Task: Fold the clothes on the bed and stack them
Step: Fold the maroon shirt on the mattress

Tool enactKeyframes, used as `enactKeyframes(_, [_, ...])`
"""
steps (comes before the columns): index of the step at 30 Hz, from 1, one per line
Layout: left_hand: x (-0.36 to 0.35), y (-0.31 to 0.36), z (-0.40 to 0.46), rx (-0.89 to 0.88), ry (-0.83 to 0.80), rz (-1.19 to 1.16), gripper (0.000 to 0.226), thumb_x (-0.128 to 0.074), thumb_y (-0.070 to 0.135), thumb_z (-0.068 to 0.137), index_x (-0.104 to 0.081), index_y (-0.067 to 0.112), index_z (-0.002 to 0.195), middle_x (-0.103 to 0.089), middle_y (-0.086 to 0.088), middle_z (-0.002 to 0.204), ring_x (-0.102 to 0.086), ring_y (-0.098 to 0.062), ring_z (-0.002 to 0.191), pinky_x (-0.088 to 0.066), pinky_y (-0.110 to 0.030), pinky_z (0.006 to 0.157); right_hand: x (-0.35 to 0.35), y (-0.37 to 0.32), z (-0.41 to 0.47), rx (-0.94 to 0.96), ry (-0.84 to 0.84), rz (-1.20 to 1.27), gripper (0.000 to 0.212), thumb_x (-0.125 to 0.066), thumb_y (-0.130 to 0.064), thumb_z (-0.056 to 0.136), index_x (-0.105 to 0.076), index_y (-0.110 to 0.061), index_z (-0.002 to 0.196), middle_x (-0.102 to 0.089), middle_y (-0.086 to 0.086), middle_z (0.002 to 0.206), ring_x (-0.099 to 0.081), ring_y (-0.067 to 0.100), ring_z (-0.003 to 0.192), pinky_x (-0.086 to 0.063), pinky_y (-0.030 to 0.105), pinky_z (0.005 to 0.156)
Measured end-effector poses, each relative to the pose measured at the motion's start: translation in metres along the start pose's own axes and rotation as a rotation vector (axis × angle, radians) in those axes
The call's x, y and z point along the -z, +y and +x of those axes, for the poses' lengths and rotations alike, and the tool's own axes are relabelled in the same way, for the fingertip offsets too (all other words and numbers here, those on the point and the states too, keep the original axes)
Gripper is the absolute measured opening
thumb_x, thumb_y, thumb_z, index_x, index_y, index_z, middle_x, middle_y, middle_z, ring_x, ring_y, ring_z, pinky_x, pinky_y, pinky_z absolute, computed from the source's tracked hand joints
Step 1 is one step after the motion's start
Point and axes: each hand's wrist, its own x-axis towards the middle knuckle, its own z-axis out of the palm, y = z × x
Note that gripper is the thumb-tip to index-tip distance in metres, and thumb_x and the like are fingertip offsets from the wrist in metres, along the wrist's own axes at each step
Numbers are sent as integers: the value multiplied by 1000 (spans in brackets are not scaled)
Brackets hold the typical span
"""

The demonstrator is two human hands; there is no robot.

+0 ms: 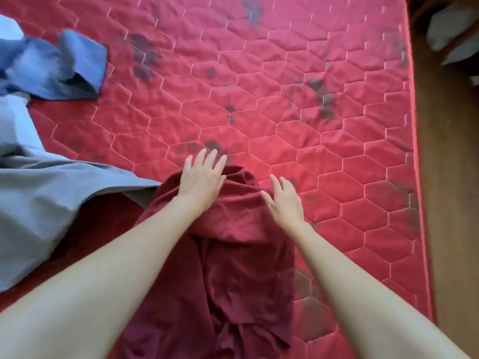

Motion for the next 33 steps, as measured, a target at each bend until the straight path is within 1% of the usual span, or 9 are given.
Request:
enactKeyframes(3, [-29,3,35,-50,-129,49,69,-44,51,97,-16,22,153,-29,-4,155,-22,-26,144,-19,-45,114,-29,18,15,-14,-126,-63,70,-54,-53,91,-32,-18,148,-33,10,152,-26,24,142,-26,41,114])
enactKeyframes(5, [-40,4,43,-84,-222,58,72,-51,54,92,-22,22,151,-44,-3,144,-37,-27,134,-27,-42,108,-44,24,10,-7,-102,-83,61,-61,-48,87,-46,-18,137,-45,8,139,-39,25,132,-34,38,105])
enactKeyframes(9, [-43,-1,40,-101,-196,-103,27,-59,32,92,-62,19,115,-63,0,115,-55,-27,112,-44,-35,83,-45,26,-2,-35,12,-33,19,-56,-27,89,-57,-13,102,-59,5,104,-57,29,104,-39,37,76])
enactKeyframes(16, [64,-8,69,-39,309,-429,18,-64,25,90,-73,14,102,-67,-10,93,-64,-35,89,-46,-41,67,69,-6,26,47,489,237,11,-62,-14,84,-65,-12,95,-62,4,90,-60,27,87,-41,37,66])
enactKeyframes(20, [129,-12,72,-80,591,-449,21,-65,30,88,-74,16,100,-70,-8,90,-66,-32,85,-45,-38,65,137,-25,26,174,715,239,15,-65,-14,81,-66,-12,95,-63,3,90,-61,25,85,-43,34,63])
enactKeyframes(24, [148,-9,39,-163,768,-352,16,-66,25,87,-74,14,95,-69,-6,83,-64,-31,74,-46,-37,57,158,-30,-1,260,834,206,23,-66,-15,75,-66,-14,98,-63,1,92,-59,23,87,-44,34,67])
enactKeyframes(29, [92,-6,-42,-301,698,-215,9,-66,20,87,-75,17,87,-69,1,79,-63,-26,69,-47,-32,50,93,0,-70,255,724,52,24,-65,-19,73,-64,-14,96,-62,1,89,-57,22,82,-44,32,67])
enactKeyframes(31, [53,-6,-80,-361,547,-209,12,-64,21,87,-75,17,86,-68,1,80,-63,-25,71,-49,-31,53,48,21,-106,214,525,1,26,-71,-16,71,-65,-12,96,-62,2,91,-60,26,83,-47,35,68])
enactKeyframes(33, [13,-5,-118,-398,361,-197,8,-72,19,81,-74,12,84,-70,-3,84,-65,-29,76,-54,-34,60,3,41,-142,144,189,-26,35,-75,-17,74,-66,-9,106,-63,7,106,-61,30,97,-49,38,81])
